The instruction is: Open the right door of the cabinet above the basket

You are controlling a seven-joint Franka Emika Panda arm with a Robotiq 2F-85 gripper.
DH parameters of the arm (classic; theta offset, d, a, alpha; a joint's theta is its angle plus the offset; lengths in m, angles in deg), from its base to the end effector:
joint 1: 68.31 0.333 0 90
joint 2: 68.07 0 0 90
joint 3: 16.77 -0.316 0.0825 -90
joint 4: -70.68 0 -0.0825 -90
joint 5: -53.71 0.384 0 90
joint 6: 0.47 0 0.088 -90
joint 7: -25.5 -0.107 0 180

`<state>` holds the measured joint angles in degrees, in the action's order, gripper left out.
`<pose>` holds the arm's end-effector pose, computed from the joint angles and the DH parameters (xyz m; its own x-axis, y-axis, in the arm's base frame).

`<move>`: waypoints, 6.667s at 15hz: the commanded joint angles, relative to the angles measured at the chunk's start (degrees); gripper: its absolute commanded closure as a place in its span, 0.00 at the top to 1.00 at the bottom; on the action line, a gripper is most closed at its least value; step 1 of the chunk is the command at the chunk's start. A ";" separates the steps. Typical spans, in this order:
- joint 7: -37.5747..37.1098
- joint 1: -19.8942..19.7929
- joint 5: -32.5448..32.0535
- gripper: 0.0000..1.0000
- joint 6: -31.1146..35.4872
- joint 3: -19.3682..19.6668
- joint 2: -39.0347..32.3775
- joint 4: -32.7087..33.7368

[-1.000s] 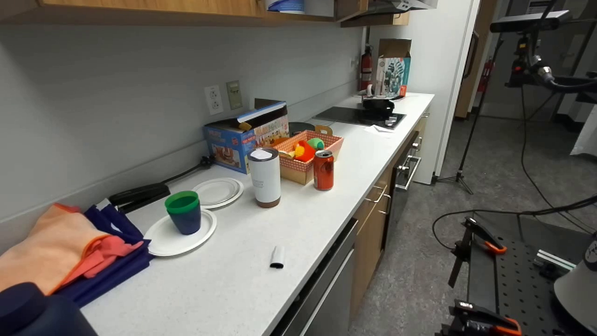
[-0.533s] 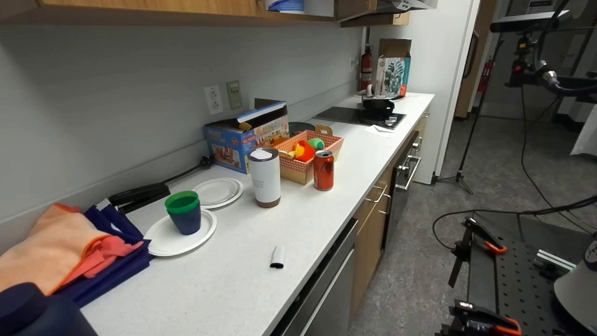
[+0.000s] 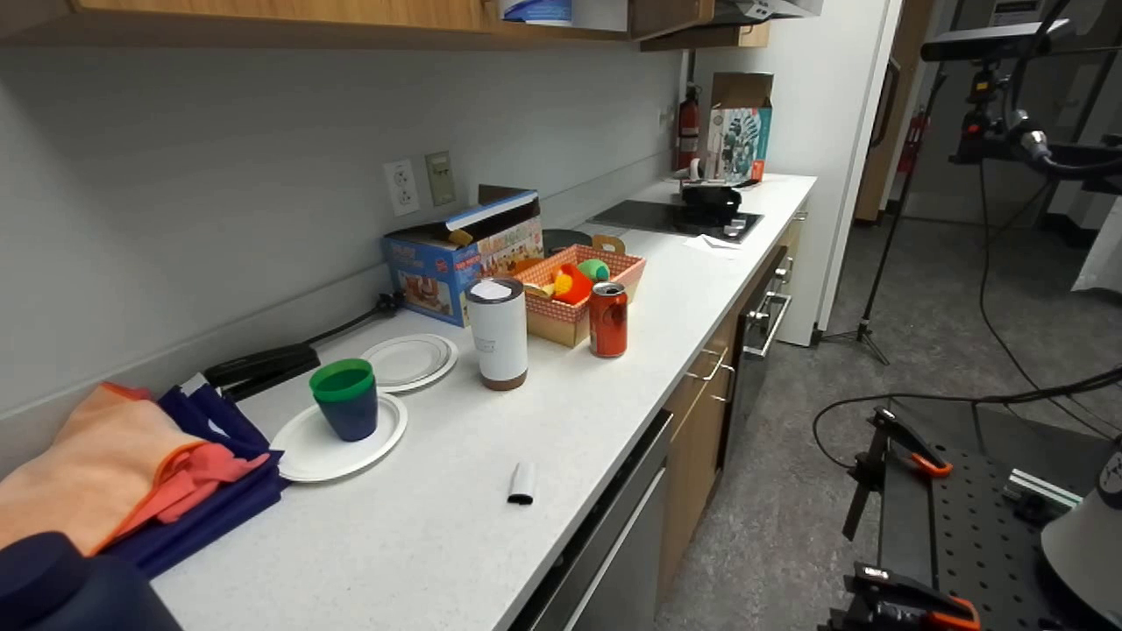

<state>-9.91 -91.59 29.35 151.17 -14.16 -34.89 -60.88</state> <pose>0.3859 -0.1810 0.6724 0.3550 -0.4488 0.8201 -0.6714 -0.7329 -0.1104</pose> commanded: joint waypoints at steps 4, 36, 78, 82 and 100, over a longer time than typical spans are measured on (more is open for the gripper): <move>11.33 -2.76 3.41 1.00 -13.38 0.32 5.43 1.70; 14.72 7.73 8.20 1.00 -48.64 -2.31 -11.33 39.93; -13.52 3.62 -32.71 1.00 -48.92 11.98 -19.60 48.76; -15.61 2.45 -31.82 1.00 -45.87 15.97 -23.34 52.81; 14.35 5.83 -11.72 1.00 -77.42 12.38 -17.83 64.49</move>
<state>-2.05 -87.08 12.81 80.11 -1.58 -53.41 -0.95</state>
